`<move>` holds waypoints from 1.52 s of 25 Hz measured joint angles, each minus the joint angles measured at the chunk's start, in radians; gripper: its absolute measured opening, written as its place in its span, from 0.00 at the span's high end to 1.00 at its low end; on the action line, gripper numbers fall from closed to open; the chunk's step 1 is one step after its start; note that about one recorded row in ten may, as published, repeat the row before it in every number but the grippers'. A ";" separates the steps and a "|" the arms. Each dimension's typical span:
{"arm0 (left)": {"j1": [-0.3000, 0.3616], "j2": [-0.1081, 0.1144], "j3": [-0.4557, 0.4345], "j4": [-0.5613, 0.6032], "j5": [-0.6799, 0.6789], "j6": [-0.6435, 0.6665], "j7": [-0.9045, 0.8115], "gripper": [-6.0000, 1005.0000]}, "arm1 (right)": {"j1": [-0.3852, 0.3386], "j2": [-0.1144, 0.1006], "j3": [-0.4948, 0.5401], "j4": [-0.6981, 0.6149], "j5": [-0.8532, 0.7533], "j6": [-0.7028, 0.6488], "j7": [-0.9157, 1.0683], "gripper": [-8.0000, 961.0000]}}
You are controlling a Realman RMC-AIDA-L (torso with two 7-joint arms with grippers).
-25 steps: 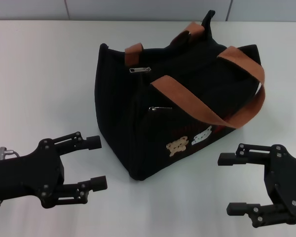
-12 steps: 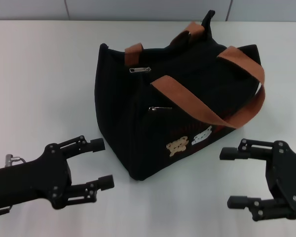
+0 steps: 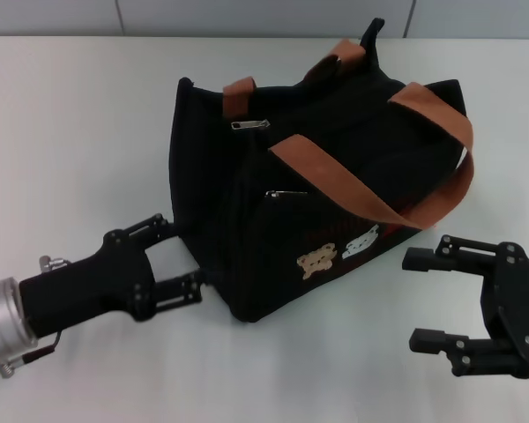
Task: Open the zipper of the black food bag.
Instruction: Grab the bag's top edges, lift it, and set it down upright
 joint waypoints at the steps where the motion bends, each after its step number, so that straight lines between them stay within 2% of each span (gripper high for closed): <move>1: 0.000 0.000 0.000 0.000 0.000 0.000 0.000 0.18 | -0.003 0.000 0.001 0.000 0.000 0.000 0.000 0.20; 6: -0.034 0.000 0.001 -0.073 -0.049 -0.076 0.002 0.18 | -0.016 0.000 0.007 0.000 0.000 0.000 0.000 0.20; 12: -0.051 -0.001 0.005 -0.095 -0.050 -0.073 0.002 0.19 | -0.027 0.000 0.008 0.001 0.000 0.001 0.000 0.20; 14: -0.089 -0.003 0.008 -0.153 -0.046 -0.077 0.028 0.19 | -0.030 0.000 0.008 0.002 0.000 0.001 -0.001 0.20; 22: -0.070 -0.001 0.004 -0.155 -0.048 -0.003 0.044 0.21 | -0.043 0.000 0.022 0.002 0.000 0.002 -0.007 0.20; 25: -0.071 -0.003 0.005 -0.170 -0.049 -0.012 0.065 0.21 | -0.043 0.003 0.023 0.003 0.000 0.002 -0.007 0.20; 26: -0.087 -0.006 0.007 -0.216 -0.048 -0.055 0.104 0.21 | -0.042 0.005 0.023 0.003 0.000 0.001 -0.007 0.20; 30: -0.108 -0.007 0.004 -0.285 -0.048 -0.118 0.167 0.22 | -0.040 0.012 0.023 0.003 0.000 0.001 -0.006 0.20; 38: -0.093 -0.008 -0.077 -0.343 -0.052 -0.186 0.279 0.23 | -0.043 0.013 0.023 0.003 0.000 0.005 -0.002 0.20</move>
